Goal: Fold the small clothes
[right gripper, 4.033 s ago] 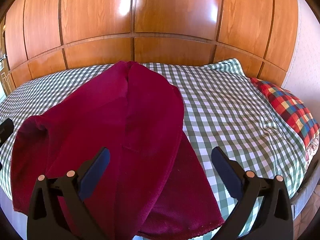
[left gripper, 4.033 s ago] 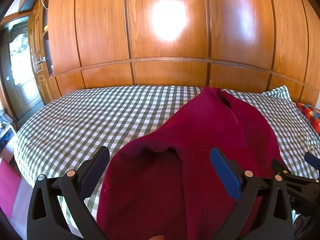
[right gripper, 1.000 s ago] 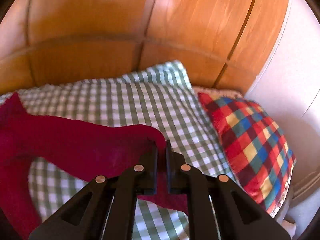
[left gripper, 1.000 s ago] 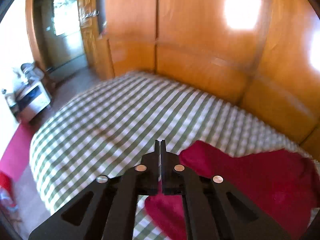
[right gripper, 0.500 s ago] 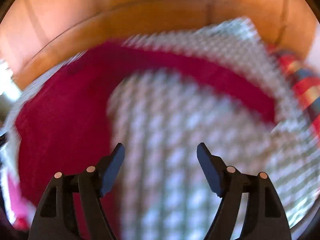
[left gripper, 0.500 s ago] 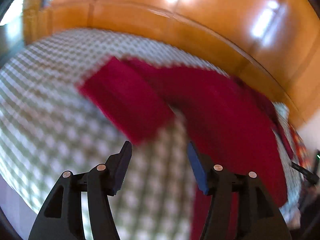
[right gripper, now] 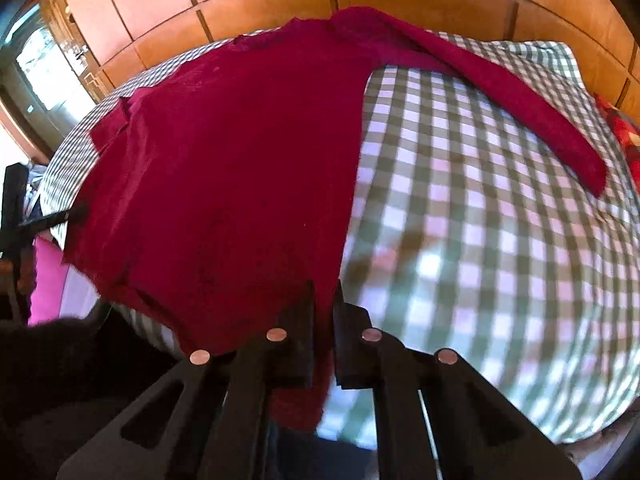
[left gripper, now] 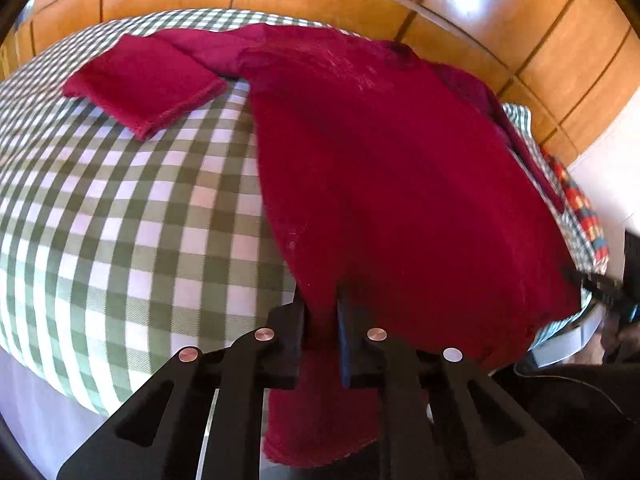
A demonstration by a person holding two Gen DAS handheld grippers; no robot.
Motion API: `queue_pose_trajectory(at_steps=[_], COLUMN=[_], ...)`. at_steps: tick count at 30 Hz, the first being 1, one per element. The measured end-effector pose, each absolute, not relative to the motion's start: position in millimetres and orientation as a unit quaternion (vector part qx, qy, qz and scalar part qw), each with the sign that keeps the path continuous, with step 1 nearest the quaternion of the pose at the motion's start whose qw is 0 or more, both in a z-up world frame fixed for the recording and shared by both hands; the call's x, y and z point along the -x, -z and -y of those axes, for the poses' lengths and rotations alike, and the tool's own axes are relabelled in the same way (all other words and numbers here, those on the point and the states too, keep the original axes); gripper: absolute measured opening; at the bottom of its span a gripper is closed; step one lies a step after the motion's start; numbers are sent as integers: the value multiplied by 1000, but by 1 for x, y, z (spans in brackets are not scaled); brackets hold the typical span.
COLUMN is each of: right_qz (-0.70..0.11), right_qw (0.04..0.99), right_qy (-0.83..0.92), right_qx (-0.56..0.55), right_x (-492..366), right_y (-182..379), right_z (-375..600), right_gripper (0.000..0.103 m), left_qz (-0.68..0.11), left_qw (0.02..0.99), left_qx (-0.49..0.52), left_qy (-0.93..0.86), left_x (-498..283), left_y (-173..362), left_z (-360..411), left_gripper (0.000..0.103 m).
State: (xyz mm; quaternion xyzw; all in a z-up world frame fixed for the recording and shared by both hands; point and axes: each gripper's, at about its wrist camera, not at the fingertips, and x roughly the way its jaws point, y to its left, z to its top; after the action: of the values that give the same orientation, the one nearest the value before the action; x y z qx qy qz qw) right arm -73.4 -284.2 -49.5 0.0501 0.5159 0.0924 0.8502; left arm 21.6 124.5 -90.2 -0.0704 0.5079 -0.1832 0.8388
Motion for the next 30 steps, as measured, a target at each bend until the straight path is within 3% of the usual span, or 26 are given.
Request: queue_pose_trajectory(at_steps=[7,11,12,13,15,23,30], right_qz=[-569,-557,-549,-539,-508,-463,-479], right_qw=[815,823,829,837,859,862,829], right_qy=[-98,-88,-78,-60,-2,197,234], right_qx=[-53,-73,-71,-70,-61,67,170], right_x=[123,112,105,99,83,18,-38], right_y=[76,66,59,52,40,40,71], right_z=[284,294,303,313,342,436,475], right_gripper=[5,11,24,46,59,58,57], left_qz=[-539,-537,-531,-522,-509,-482,-468], left_qw=[819,821,825,831,839,849,851], left_qx=[55,69,71,73,79,84,71], left_qy=[189,182,182,180,178,200,227], left_x=[1,3,2,0,-5,-35,-51], left_y=[104,96,91,85,78,63,50], left_z=[-129,-137,-141,-140,-140,-98,-60], left_gripper=[10,10,10,10,10,10,10])
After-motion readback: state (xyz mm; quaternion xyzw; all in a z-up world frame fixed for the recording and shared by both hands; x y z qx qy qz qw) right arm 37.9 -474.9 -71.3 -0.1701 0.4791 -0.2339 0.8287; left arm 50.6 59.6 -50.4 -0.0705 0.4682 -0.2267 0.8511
